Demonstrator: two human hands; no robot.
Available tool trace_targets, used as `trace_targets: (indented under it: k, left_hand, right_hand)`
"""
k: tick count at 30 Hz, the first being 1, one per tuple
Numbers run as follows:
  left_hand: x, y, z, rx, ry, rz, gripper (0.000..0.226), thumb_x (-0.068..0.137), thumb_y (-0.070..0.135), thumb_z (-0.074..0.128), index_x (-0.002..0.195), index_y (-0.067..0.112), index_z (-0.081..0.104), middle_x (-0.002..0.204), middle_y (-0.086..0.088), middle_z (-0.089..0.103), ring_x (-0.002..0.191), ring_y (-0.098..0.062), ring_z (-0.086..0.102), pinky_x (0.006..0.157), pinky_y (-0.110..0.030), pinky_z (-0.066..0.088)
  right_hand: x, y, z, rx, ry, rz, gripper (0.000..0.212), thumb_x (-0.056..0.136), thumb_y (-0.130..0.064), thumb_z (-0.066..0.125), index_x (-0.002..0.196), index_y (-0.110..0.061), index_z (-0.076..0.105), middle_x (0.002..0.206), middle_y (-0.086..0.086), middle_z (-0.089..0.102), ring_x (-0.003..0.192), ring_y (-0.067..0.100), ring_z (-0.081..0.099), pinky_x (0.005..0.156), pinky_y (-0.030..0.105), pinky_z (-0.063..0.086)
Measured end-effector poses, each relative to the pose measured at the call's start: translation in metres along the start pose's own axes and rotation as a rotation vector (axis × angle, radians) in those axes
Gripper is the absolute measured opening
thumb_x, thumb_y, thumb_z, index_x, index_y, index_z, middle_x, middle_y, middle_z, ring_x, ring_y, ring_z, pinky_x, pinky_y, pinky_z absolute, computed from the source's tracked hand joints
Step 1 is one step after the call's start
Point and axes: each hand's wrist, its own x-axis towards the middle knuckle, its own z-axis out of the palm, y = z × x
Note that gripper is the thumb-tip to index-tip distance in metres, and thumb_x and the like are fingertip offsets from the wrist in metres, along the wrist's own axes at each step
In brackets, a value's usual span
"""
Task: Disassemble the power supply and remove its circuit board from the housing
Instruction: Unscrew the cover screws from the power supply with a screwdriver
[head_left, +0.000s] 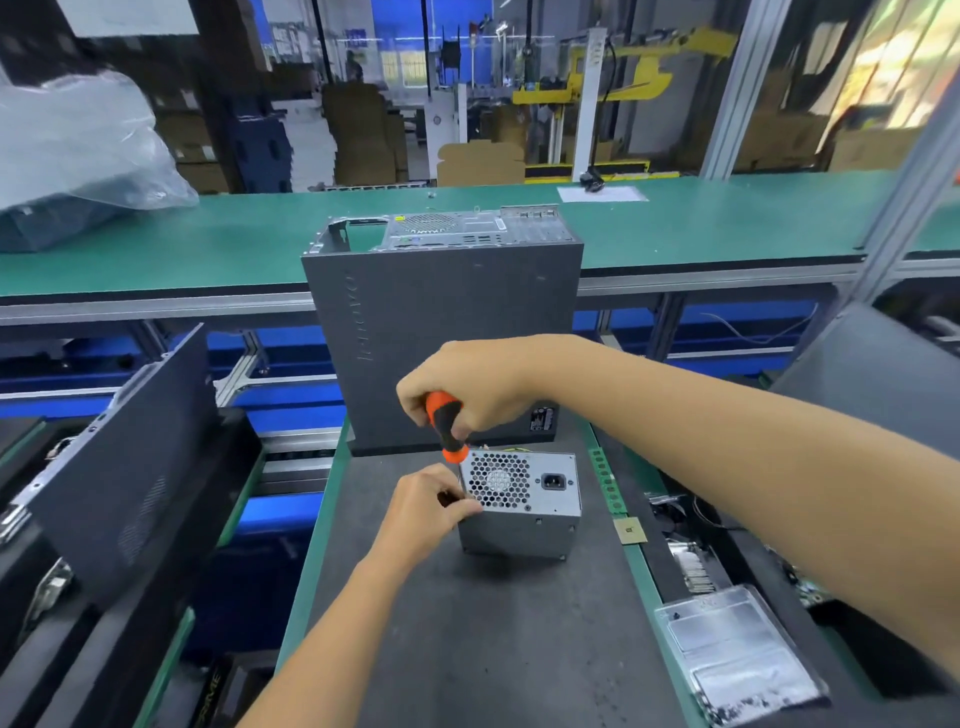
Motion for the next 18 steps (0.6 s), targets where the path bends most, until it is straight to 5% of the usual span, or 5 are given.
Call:
trace_targets:
  k: [3, 5, 9, 15, 18]
  left_hand:
    - [0.000, 0.002, 0.003, 0.001, 0.007, 0.000, 0.022, 0.069, 0.020, 0.083, 0.058, 0.016, 0.064, 0.065, 0.007, 0.060, 0.061, -0.007, 0.055, 0.057, -0.015, 0.040]
    - [0.001, 0.003, 0.004, -0.004, -0.012, -0.018, 0.023, 0.069, 0.021, 0.083, 0.057, 0.019, 0.063, 0.066, 0.007, 0.060, 0.058, -0.006, 0.054, 0.056, -0.016, 0.041]
    - [0.003, 0.007, 0.003, -0.006, -0.051, -0.039, 0.021, 0.071, 0.020, 0.082, 0.059, 0.018, 0.065, 0.071, 0.004, 0.062, 0.056, -0.008, 0.055, 0.056, -0.024, 0.047]
    - [0.002, 0.009, 0.002, -0.007, -0.042, -0.058, 0.026, 0.067, 0.022, 0.084, 0.057, 0.013, 0.062, 0.068, 0.000, 0.062, 0.056, -0.013, 0.057, 0.058, -0.033, 0.049]
    - [0.000, 0.010, 0.001, 0.004, -0.053, -0.060, 0.025, 0.068, 0.023, 0.083, 0.056, 0.017, 0.062, 0.070, 0.003, 0.062, 0.056, -0.011, 0.055, 0.059, -0.031, 0.049]
  right_hand:
    - [-0.002, -0.002, 0.006, 0.104, -0.029, 0.019, 0.020, 0.076, -0.003, 0.060, 0.090, -0.017, 0.058, 0.087, -0.007, 0.058, 0.080, 0.017, 0.054, 0.066, 0.033, 0.045]
    - [-0.002, 0.000, 0.008, 0.083, -0.002, 0.184, 0.020, 0.087, -0.030, 0.062, 0.098, -0.016, 0.055, 0.087, -0.002, 0.057, 0.075, 0.019, 0.057, 0.062, 0.033, 0.045]
    - [-0.002, -0.001, 0.008, -0.406, -0.013, 0.326, 0.024, 0.103, -0.024, 0.035, 0.111, -0.011, 0.053, 0.075, 0.007, 0.043, 0.061, 0.023, 0.043, 0.051, 0.031, 0.032]
    - [-0.010, -0.003, 0.004, 0.119, -0.068, 0.116, 0.027, 0.082, -0.007, 0.058, 0.106, -0.018, 0.056, 0.103, -0.003, 0.053, 0.091, 0.019, 0.052, 0.073, 0.034, 0.045]
    - [-0.006, -0.002, 0.012, -0.299, -0.013, 0.294, 0.025, 0.095, -0.028, 0.052, 0.116, -0.016, 0.048, 0.091, 0.007, 0.049, 0.072, 0.024, 0.046, 0.057, 0.034, 0.037]
